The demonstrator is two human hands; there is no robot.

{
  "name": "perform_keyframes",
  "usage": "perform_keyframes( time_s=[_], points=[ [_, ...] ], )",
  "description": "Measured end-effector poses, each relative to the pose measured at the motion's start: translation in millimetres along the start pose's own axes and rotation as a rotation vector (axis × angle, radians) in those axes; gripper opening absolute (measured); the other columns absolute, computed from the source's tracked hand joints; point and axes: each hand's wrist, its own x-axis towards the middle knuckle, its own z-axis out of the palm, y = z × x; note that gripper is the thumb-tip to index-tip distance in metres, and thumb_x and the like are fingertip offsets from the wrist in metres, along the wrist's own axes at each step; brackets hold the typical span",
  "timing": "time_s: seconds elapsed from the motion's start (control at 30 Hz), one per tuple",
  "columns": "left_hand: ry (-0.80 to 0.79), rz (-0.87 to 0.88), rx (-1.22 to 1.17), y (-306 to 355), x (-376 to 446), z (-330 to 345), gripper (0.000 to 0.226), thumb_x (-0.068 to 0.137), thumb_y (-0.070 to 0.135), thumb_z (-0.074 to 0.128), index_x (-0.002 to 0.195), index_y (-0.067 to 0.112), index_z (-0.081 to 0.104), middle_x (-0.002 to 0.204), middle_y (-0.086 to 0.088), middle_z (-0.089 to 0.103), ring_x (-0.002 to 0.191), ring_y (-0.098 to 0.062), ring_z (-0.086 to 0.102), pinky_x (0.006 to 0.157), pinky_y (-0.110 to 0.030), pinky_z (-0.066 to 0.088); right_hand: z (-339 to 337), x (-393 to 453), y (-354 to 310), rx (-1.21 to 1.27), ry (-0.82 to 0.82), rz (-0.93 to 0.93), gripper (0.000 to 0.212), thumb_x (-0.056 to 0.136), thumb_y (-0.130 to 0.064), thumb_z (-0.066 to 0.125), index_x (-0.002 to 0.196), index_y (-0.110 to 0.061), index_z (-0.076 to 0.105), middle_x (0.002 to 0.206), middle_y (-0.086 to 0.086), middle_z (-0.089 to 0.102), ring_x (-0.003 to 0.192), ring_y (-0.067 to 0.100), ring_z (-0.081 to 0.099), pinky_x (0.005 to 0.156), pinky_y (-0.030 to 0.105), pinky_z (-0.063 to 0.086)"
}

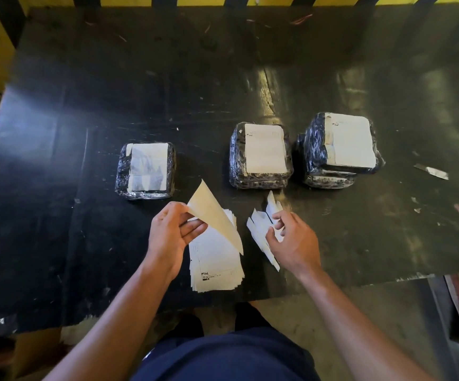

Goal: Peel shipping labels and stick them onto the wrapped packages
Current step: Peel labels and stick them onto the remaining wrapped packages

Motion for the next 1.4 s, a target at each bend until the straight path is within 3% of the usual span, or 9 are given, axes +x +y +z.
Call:
perform_keyframes(
  time_s=[0.13, 0.27, 0.47, 0.7, 0.8, 0.9, 1.03, 1.17, 1.4],
  points=[
    [0.025, -0.006, 0.004, 1, 2, 1, 0.019, 0.108, 0.013, 0.049, 0.103, 0.004, 0.065, 0.110, -0.018, 0.079, 0.085, -0.025, 0.080, 0.069, -0.028, 0.063, -4, -5, -53, 0.236, 0.106, -0.249, 0.025, 0.092, -0.040, 0.065, 0.103, -0.018, 0.069, 0.092, -0.009, 0.067, 0.080, 0.006, 0.060, 0.073, 0.019, 0.051],
    [0.047, -0.008, -0.028, 3, 3, 1, 0.025, 0.107, 0.014, 0.050, 0.120, -0.004, 0.062, 0.108, -0.019, 0.079, 0.082, -0.023, 0.080, 0.066, -0.025, 0.062, 10, -7, -92, 0.065, 0.132, -0.455, 0.035, 0.086, -0.048, 0.072, 0.101, -0.017, 0.069, 0.096, -0.002, 0.069, 0.089, 0.014, 0.060, 0.078, 0.030, 0.048],
    [0.069, -0.018, -0.060, 4, 7, -8, 0.025, 0.107, 0.016, 0.050, 0.119, -0.001, 0.064, 0.109, -0.021, 0.078, 0.088, -0.028, 0.081, 0.074, -0.031, 0.064, 24, -1, -108, -0.013, 0.198, -0.486, 0.015, 0.092, -0.032, 0.071, 0.090, -0.017, 0.069, 0.088, -0.001, 0.069, 0.083, 0.017, 0.060, 0.074, 0.035, 0.046],
    [0.106, 0.067, -0.049, 4, 10, -24, 0.033, 0.109, 0.038, 0.051, 0.117, 0.011, 0.068, 0.112, -0.007, 0.080, 0.103, -0.024, 0.078, 0.091, -0.038, 0.061, 18, 16, -120, 0.475, 0.032, -0.047, 0.012, 0.092, -0.026, 0.080, 0.084, -0.024, 0.072, 0.086, -0.013, 0.072, 0.081, 0.006, 0.067, 0.070, 0.025, 0.056],
    [0.191, 0.143, 0.178, 5, 22, -45, 0.016, 0.103, 0.032, 0.066, 0.114, 0.022, 0.070, 0.115, -0.002, 0.076, 0.111, -0.020, 0.074, 0.101, -0.040, 0.057, 10, 31, -120, 0.960, -0.206, 0.344, 0.011, 0.091, -0.017, 0.080, 0.082, -0.017, 0.075, 0.097, 0.001, 0.080, 0.098, 0.020, 0.071, 0.086, 0.037, 0.056],
    [0.038, 0.066, 0.234, 10, 30, -63, 0.028, 0.100, 0.038, 0.069, 0.121, 0.020, 0.072, 0.115, -0.002, 0.079, 0.111, -0.018, 0.074, 0.104, -0.042, 0.055, 8, 36, -120, 1.164, -0.320, 0.511, 0.015, 0.091, -0.013, 0.078, 0.077, -0.018, 0.075, 0.104, 0.008, 0.082, 0.101, 0.029, 0.068, 0.089, 0.039, 0.046],
    [-0.078, 0.030, 0.188, 16, 37, -74, 0.023, 0.099, 0.025, 0.070, 0.115, 0.009, 0.074, 0.109, -0.008, 0.081, 0.103, -0.022, 0.078, 0.099, -0.038, 0.058, 20, 39, -129, 1.213, -0.370, 0.589, 0.009, 0.092, -0.011, 0.076, 0.085, -0.011, 0.073, 0.107, 0.009, 0.081, 0.105, 0.032, 0.067, 0.095, 0.040, 0.045],
    [0.013, 0.058, 0.177, 19, 52, -85, 0.013, 0.098, 0.014, 0.073, 0.102, 0.002, 0.074, 0.103, -0.011, 0.082, 0.100, -0.024, 0.078, 0.091, -0.035, 0.061, 40, 46, -142, 1.101, -0.347, 0.574, 0.011, 0.092, -0.016, 0.078, 0.084, -0.012, 0.072, 0.101, 0.003, 0.082, 0.093, 0.025, 0.067, 0.089, 0.038, 0.048],
    [0.236, 0.151, 0.404, 30, 94, -107, 0.012, 0.097, 0.023, 0.076, 0.095, 0.012, 0.077, 0.095, 0.001, 0.083, 0.093, -0.015, 0.079, 0.088, -0.034, 0.064, 96, 87, -181, 0.896, -0.200, 0.567, 0.008, 0.090, -0.017, 0.082, 0.083, -0.015, 0.078, 0.090, -0.002, 0.081, 0.087, 0.021, 0.075, 0.070, 0.032, 0.062]
  ],
)
